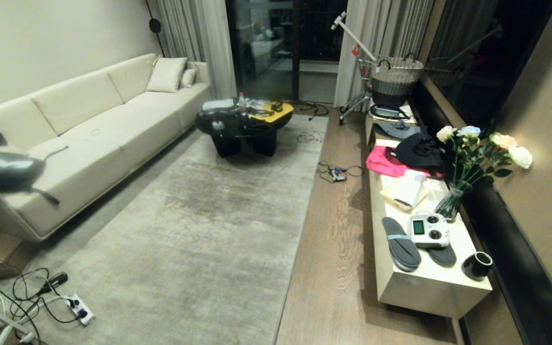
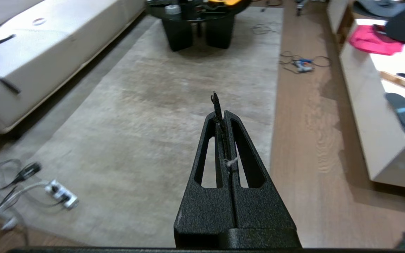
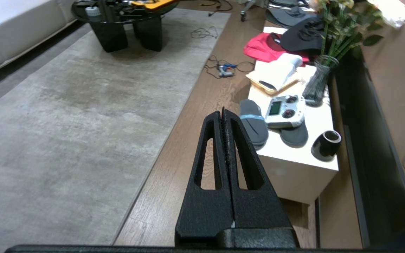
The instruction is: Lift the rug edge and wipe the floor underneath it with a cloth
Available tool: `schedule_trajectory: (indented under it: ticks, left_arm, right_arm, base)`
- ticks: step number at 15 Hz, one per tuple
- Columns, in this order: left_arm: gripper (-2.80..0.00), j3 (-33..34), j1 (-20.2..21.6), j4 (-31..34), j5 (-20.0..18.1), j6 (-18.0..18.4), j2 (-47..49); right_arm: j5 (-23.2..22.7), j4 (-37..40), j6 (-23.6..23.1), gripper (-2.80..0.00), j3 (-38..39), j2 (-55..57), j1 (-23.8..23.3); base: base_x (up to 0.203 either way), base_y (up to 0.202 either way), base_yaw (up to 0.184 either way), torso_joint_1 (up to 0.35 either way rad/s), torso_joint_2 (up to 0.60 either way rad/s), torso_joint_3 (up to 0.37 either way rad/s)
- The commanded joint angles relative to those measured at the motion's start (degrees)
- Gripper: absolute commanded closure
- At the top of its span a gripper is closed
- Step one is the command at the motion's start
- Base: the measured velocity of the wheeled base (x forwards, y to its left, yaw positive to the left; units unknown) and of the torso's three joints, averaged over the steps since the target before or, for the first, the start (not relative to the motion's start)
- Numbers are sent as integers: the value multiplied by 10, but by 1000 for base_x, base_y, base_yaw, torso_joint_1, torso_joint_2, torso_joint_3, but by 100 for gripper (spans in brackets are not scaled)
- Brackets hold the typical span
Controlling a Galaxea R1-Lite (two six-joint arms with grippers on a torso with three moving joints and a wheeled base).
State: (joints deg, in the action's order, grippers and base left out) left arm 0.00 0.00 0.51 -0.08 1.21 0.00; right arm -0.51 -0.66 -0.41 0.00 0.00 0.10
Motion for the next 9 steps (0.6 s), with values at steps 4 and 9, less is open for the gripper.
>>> schedule_trajectory:
  ticks: [4, 9]
  left_arm:
    - [0, 0, 0, -1, 0, 0, 1]
    - [0, 0, 0, 0, 0, 0, 1]
  right_arm:
    - [0, 0, 0, 0, 0, 0, 0]
    - [0, 0, 0, 0, 0, 0, 0]
  base:
    - [0, 0, 0, 0, 0, 0]
    - [0, 0, 0, 0, 0, 0]
